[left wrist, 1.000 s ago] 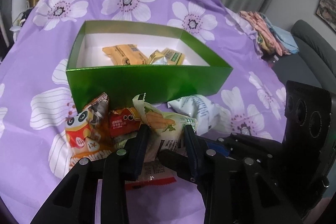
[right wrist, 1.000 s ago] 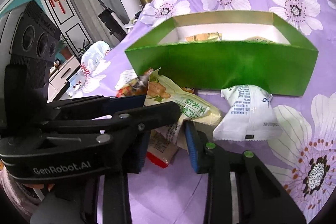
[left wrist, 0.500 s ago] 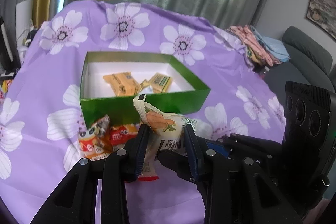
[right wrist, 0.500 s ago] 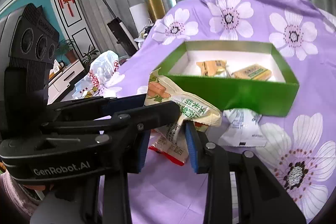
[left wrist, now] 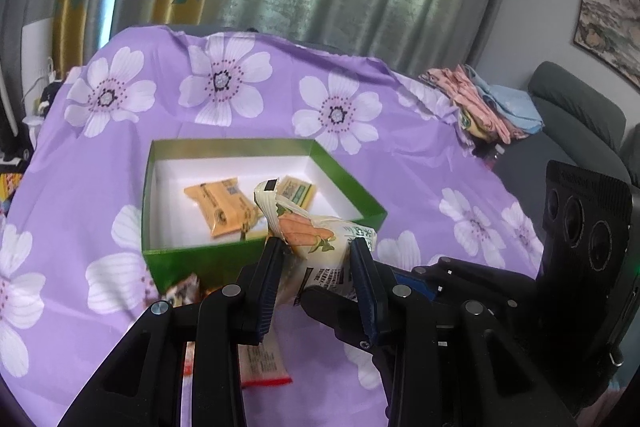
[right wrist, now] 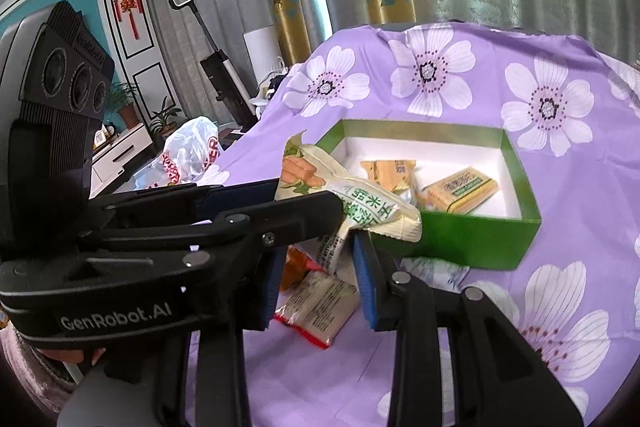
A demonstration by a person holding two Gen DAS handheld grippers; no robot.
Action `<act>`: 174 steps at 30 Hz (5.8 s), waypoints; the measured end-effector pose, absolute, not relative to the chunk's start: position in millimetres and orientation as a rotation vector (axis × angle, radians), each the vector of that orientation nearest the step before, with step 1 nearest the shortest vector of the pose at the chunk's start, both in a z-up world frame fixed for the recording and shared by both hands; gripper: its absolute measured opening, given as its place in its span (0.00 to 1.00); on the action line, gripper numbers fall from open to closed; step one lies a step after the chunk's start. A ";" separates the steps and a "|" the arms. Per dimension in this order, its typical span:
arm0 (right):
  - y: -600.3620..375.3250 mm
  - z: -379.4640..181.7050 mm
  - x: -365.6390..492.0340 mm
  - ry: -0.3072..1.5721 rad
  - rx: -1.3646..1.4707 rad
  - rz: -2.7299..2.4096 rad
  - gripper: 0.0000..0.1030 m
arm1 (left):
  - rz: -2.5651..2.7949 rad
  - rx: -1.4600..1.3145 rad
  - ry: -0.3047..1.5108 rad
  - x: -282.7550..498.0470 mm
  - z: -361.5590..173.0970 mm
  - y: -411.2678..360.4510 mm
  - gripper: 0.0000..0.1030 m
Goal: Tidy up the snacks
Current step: 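Carry the carrot-print bag into the green box and open the right gripper, then move the right tool back to the red-and-white cracker pack, then grasp the red-and-white cracker pack with the right gripper, then carry the cracker pack over the green box and release it inside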
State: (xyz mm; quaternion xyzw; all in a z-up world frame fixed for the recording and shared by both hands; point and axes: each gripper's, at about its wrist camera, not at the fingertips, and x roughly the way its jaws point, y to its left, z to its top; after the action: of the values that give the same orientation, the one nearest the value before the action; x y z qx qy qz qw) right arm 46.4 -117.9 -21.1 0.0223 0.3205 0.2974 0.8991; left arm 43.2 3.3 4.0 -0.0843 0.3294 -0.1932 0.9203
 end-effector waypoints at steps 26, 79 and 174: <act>-117.4 -38.5 138.5 0.682 0.001 0.566 0.33 | -0.383 -0.272 0.739 143.3 -25.8 8.1 0.34; -212.7 -53.4 34.6 0.789 0.146 0.494 0.70 | -0.256 -0.428 0.824 20.2 -34.1 68.7 0.86; -132.5 -38.7 42.1 0.691 0.140 0.664 0.30 | -0.343 -0.373 0.774 47.2 -15.6 24.8 0.36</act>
State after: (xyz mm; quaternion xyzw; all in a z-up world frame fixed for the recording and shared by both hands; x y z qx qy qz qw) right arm 42.1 -132.5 -38.7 0.0672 0.3322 0.3191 0.8851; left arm 47.2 24.9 -15.6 -0.1800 0.3734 -0.1652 0.8949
